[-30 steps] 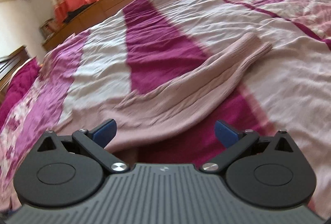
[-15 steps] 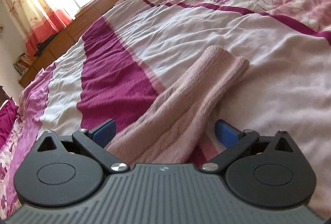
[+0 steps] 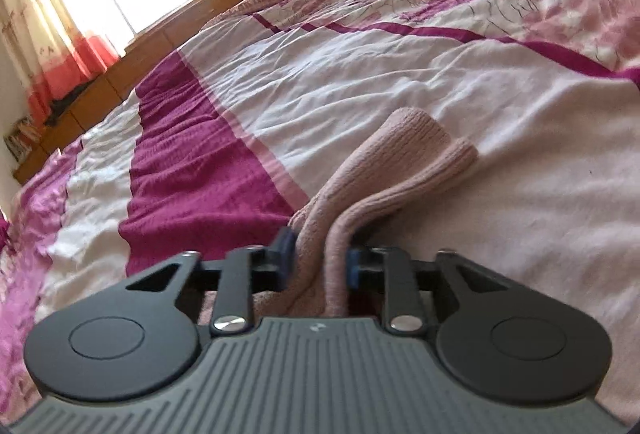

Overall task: Fold small clothes
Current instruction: 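Lift the sleeve with the right tool, carry it across the body, release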

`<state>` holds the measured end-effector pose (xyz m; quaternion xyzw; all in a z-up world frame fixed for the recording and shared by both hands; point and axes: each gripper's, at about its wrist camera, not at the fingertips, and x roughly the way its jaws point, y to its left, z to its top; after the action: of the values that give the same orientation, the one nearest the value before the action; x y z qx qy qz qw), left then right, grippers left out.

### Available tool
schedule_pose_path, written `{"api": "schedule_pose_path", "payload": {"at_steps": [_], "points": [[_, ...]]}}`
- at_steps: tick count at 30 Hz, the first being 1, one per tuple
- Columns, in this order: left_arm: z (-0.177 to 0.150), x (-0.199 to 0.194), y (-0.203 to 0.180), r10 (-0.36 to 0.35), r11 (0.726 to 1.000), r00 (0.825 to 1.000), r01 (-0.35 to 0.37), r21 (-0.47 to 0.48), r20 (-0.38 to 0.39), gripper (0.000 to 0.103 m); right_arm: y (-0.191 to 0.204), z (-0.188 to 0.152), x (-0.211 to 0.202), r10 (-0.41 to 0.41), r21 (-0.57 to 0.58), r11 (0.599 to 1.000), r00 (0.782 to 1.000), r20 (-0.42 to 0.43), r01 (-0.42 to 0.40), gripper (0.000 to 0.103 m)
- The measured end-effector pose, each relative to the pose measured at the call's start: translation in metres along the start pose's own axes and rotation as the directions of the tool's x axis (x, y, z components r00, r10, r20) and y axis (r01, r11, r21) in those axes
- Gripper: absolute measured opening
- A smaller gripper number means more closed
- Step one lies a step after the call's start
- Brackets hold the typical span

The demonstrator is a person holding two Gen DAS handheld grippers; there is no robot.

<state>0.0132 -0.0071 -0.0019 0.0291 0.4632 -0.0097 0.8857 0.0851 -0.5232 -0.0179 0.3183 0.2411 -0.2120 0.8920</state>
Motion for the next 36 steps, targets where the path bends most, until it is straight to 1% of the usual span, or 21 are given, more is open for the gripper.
{"api": "schedule_pose_path", "payload": {"at_steps": [1,3,12,19,24,29,32,36], "points": [[0.000,0.000,0.000,-0.001,1.000,1.000,0.001,-0.001,0.000,0.103,-0.002,0.001,-0.003,0.006,0.007,1.000,1.000,0.003,-0.006,0.017],[0.000,0.000,0.000,0.000,1.000,1.000,0.000,-0.001,0.000,0.103,-0.004,0.003,-0.010,0.017,0.015,1.000,1.000,0.011,-0.017,0.016],[0.000,0.000,0.000,-0.003,1.000,1.000,0.003,-0.002,0.006,0.103,-0.009,0.023,-0.054,0.056,0.019,0.998,0.994,0.094,-0.058,0.015],[-0.002,-0.001,-0.001,0.000,1.000,1.000,0.000,0.001,0.016,0.103,-0.007,0.048,-0.099,0.078,-0.003,0.997,0.979,0.189,-0.079,0.015],[-0.004,-0.002,0.000,-0.004,1.000,1.000,0.004,0.003,0.027,0.103,-0.009,0.065,-0.131,0.091,0.015,0.995,0.966,0.243,-0.098,0.015],[-0.005,-0.004,0.001,-0.007,1.000,0.999,0.007,0.007,0.034,0.103,-0.003,0.072,-0.155,0.119,0.040,0.990,0.962,0.245,-0.133,0.015],[-0.003,-0.005,0.004,-0.026,1.000,0.999,0.025,0.013,0.024,0.103,0.011,0.071,-0.165,0.127,0.041,0.989,0.965,0.228,-0.140,0.015],[0.001,-0.009,0.012,-0.052,0.999,0.999,0.052,-0.005,0.008,0.103,0.037,0.067,-0.175,0.167,0.031,0.984,0.965,0.204,-0.177,0.015]]}}
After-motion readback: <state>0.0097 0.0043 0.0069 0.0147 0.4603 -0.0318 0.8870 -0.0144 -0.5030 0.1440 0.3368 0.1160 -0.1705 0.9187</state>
